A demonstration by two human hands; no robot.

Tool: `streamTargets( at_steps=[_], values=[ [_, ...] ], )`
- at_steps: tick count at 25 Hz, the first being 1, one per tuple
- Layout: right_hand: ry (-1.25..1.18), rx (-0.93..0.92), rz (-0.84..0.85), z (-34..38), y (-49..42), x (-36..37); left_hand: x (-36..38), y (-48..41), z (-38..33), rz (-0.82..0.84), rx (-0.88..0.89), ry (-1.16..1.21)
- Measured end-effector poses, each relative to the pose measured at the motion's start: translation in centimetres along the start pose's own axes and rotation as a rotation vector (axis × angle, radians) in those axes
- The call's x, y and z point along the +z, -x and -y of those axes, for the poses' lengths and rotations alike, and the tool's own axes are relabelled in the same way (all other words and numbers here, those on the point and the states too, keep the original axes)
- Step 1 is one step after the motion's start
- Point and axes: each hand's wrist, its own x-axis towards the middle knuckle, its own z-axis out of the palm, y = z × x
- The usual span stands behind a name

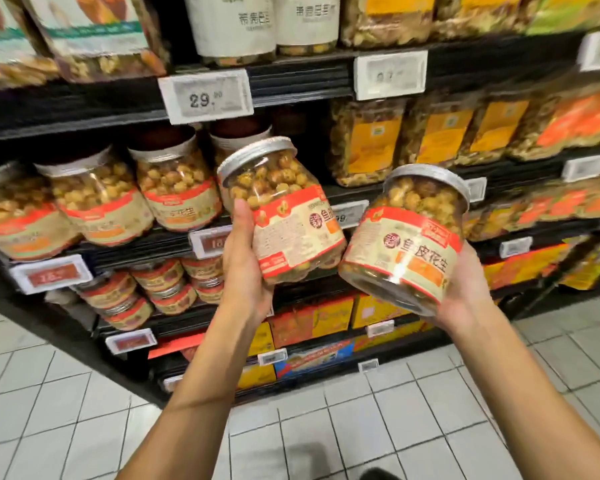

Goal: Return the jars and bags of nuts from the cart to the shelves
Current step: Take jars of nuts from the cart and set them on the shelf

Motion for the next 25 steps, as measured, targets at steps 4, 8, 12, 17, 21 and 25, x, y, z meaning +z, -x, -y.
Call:
streamTargets(
  at_steps=[4,8,12,17,21,25],
  values=[
    [0.075,0.018,-0.053,4.3,-3.3,-1.9,3.8,-3.1,2.5,-0.144,0.163,-0.023],
    [0.150,0.101,-0.014,8.0,-6.0,-3.3,6.6,-5.9,4.4,-0.373,0.397,-0.080],
    [0.250,0.131,-0.028,10.3,-8.0,-4.4,8.7,-8.2,6.5,-0.657,0.607,-0.456],
    [0.321,0.171,0.015,10.3,-9.1,-5.3,10.2,-10.8,9.4,-0.923,0.637,-0.881],
    [0.347,0.189,-0.011,10.0,-9.9,-6.1,11.4,-12.7,10.0,-0.959,0.557,-1.064],
    [0.357,0.176,-0.005,10.1,-10.3,-6.1,8.1,-9.7,11.4,-0.734,0.787,-1.261]
  ],
)
